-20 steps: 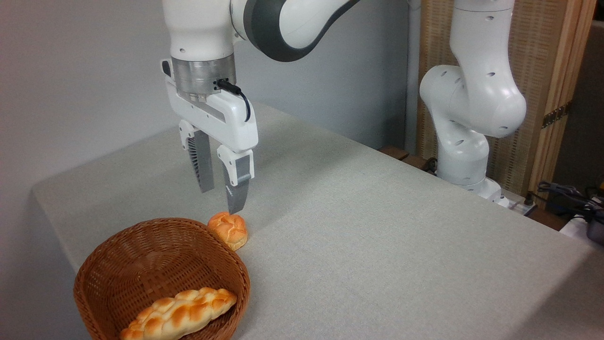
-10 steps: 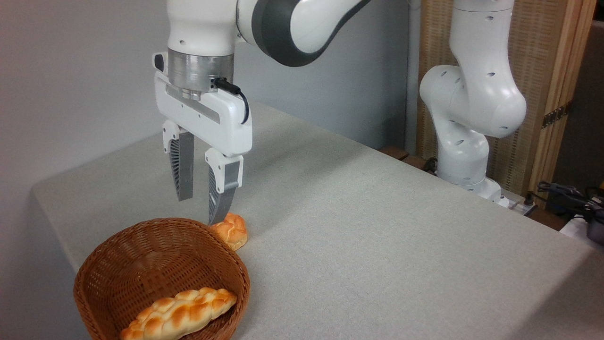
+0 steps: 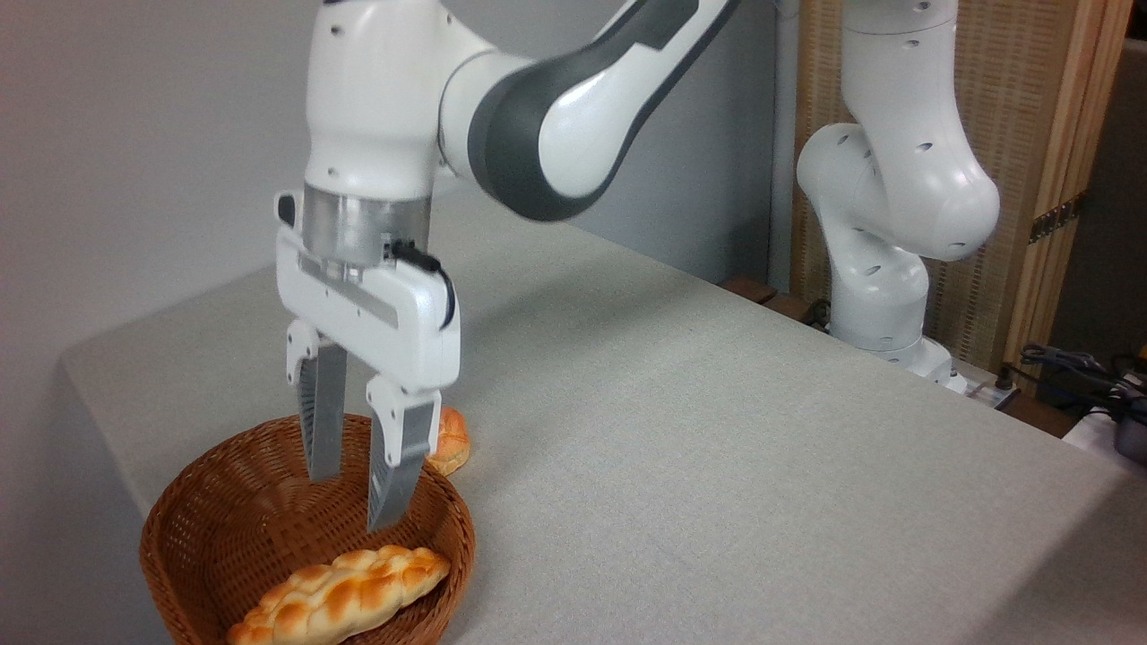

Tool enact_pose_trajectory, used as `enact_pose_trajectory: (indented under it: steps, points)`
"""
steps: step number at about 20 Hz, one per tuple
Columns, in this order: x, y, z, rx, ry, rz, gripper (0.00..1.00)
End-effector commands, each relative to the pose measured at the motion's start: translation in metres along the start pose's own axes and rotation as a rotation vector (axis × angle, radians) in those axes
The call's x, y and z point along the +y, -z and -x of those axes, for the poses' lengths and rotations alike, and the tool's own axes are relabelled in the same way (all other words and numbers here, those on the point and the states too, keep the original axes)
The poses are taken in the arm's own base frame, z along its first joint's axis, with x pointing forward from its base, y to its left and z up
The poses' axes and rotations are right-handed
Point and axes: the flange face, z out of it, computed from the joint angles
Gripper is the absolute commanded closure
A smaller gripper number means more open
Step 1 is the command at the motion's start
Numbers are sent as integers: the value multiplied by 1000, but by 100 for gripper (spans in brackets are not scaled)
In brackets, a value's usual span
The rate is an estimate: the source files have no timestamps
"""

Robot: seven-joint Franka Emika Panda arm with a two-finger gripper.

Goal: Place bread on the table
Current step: 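Lower the open gripper into the basket around the braided bread, then close the gripper on the braided bread and lift it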

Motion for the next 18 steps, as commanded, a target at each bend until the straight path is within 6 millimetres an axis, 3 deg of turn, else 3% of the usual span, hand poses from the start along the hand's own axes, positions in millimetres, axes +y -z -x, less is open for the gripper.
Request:
enact_pose_trajectory:
  steps: [1, 12, 18]
  points:
    - [-13, -23, 4, -6, -3, -25, 0]
    - [-9, -73, 7, -40, -9, -18, 0]
    - [-9, -79, 7, -42, -9, -18, 0]
